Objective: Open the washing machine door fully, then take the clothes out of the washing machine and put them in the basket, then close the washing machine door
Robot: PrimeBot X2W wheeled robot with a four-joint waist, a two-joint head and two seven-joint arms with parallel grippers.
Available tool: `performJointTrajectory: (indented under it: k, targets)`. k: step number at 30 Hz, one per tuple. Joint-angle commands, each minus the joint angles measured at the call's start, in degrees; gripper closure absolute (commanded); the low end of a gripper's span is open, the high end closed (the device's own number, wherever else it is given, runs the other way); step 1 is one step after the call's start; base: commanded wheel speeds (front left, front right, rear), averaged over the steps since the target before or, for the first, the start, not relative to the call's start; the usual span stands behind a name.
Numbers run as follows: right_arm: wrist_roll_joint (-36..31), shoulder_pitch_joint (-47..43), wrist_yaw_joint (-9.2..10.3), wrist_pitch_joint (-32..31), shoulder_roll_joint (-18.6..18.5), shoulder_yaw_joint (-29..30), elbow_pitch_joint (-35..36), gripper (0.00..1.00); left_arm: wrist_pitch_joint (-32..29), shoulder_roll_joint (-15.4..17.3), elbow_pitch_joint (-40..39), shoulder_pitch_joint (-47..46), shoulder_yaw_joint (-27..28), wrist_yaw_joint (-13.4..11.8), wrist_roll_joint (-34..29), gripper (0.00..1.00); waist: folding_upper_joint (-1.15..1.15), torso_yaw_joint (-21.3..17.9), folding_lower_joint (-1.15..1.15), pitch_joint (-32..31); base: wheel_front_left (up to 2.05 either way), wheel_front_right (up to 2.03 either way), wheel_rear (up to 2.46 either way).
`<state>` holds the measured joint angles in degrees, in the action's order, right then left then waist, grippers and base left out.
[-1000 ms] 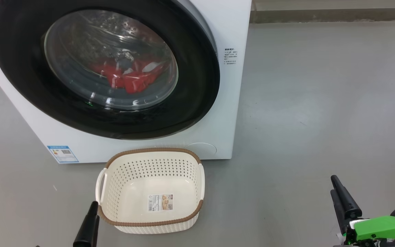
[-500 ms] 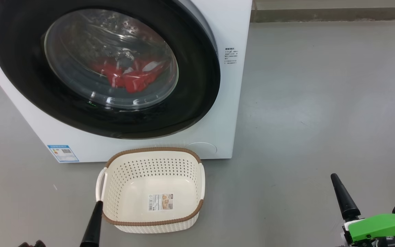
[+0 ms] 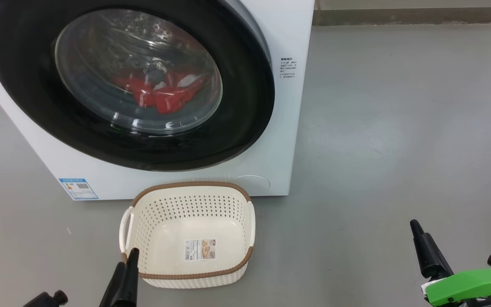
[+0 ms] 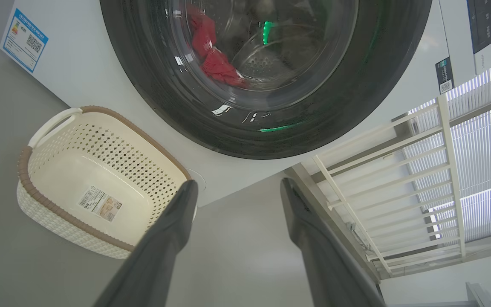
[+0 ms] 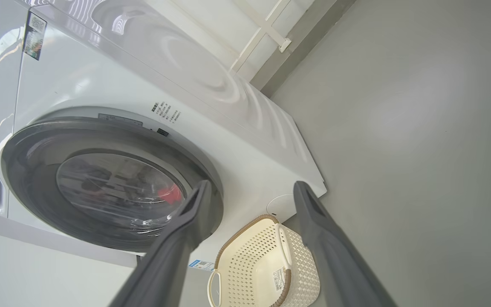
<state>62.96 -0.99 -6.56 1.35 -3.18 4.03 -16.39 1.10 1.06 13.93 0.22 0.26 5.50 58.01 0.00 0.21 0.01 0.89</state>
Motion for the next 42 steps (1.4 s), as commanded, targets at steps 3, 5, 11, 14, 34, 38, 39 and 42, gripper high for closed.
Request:
performJointTrajectory:
  k: [3,5,11,14,34,38,39,42]
  targets:
    - [-3.8,0.7,-0.39,1.2,-0.9,-0.8,2.1,0.0,1.1,1.1,-2.1,-0.2,0.2,-0.5,-3.7,0.0,0.0,0.1,0.0,0.1,0.0,0.0,0.0]
    - [-5.3,0.6,-0.4,1.5,-1.0,-0.8,2.3,0.0,1.4,1.3,-2.2,-0.2,0.0,-0.8,-5.2,0.0,0.0,0.1,0.0,0.1,0.0,0.0,0.0]
    - [-8.7,0.4,-0.44,2.3,-1.1,-1.0,2.8,0.0,2.3,1.6,-2.7,0.0,-0.6,-1.3,-8.8,0.0,0.0,0.2,0.0,0.2,0.0,0.0,0.0]
    - [-10.6,0.2,-0.46,2.8,-1.2,-1.1,3.1,0.0,2.8,1.8,-3.0,0.1,-1.0,-1.6,-10.9,0.0,0.0,0.2,0.0,0.3,0.0,0.0,0.0]
    - [-23.2,-1.1,-0.6,6.2,-1.7,-1.0,5.0,0.0,6.3,2.9,-5.2,0.9,-2.8,-3.5,-25.0,0.0,0.0,-0.1,0.0,0.7,0.0,0.0,0.0]
    - [-25.5,-1.5,-0.63,6.9,-1.6,-0.9,5.3,0.0,6.9,3.1,-5.6,1.1,-3.1,-3.9,-27.8,0.0,0.0,-0.1,0.0,0.7,0.0,0.0,0.0]
    - [-26.1,-1.5,-0.64,7.0,-1.6,-0.8,5.3,0.0,7.1,3.1,-5.7,1.1,-3.2,-4.0,-28.5,0.0,0.0,-0.1,0.0,0.7,0.0,0.0,0.0]
    - [-27.8,-1.8,-0.66,7.5,-1.7,-0.8,5.5,0.0,7.6,3.1,-6.0,1.2,-3.1,-4.3,-30.3,0.0,0.0,-0.1,0.0,0.8,0.0,0.0,0.0]
